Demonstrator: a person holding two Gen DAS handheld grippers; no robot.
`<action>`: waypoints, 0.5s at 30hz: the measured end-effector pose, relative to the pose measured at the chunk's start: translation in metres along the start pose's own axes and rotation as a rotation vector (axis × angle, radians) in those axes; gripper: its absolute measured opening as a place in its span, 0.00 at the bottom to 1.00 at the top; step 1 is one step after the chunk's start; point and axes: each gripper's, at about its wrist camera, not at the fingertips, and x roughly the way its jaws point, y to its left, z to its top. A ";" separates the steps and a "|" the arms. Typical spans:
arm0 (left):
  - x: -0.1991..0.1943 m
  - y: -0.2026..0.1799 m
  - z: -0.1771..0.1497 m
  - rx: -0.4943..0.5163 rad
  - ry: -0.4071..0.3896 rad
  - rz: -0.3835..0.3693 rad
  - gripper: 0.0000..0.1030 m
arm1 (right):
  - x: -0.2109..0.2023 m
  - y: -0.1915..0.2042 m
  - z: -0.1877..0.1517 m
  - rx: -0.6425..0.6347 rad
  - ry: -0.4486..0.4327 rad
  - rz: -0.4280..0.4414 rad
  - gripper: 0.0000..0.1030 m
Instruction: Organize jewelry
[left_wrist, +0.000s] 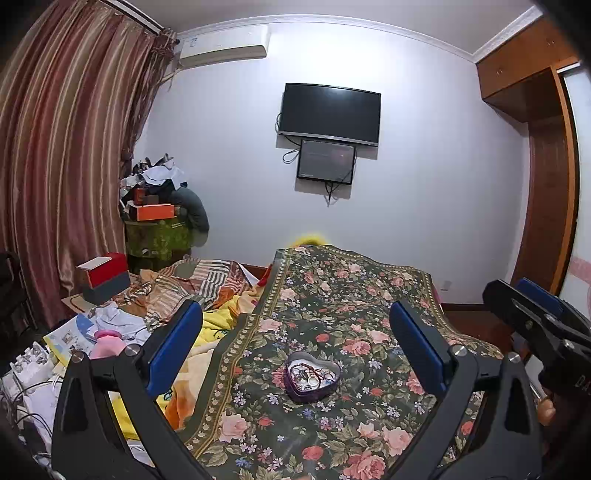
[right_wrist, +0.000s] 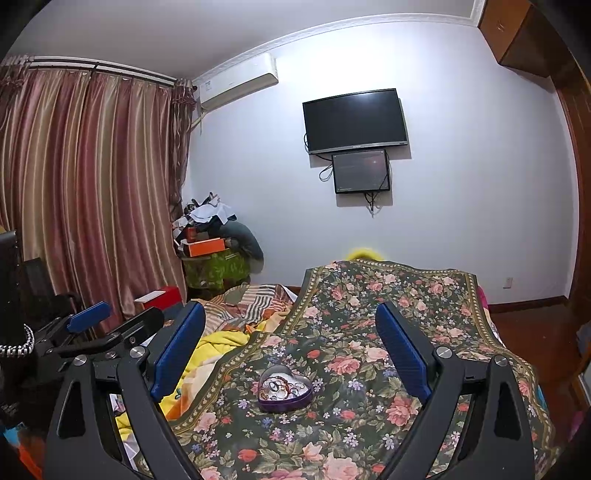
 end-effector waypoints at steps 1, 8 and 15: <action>0.000 0.000 -0.001 0.002 0.003 -0.004 0.99 | 0.000 0.000 0.000 -0.001 0.000 0.000 0.89; 0.003 -0.007 -0.004 0.014 0.018 -0.019 0.99 | 0.000 0.001 0.000 -0.001 0.001 -0.002 0.89; 0.000 -0.010 -0.004 0.026 0.013 -0.023 0.99 | 0.002 -0.002 0.000 0.005 0.005 -0.005 0.89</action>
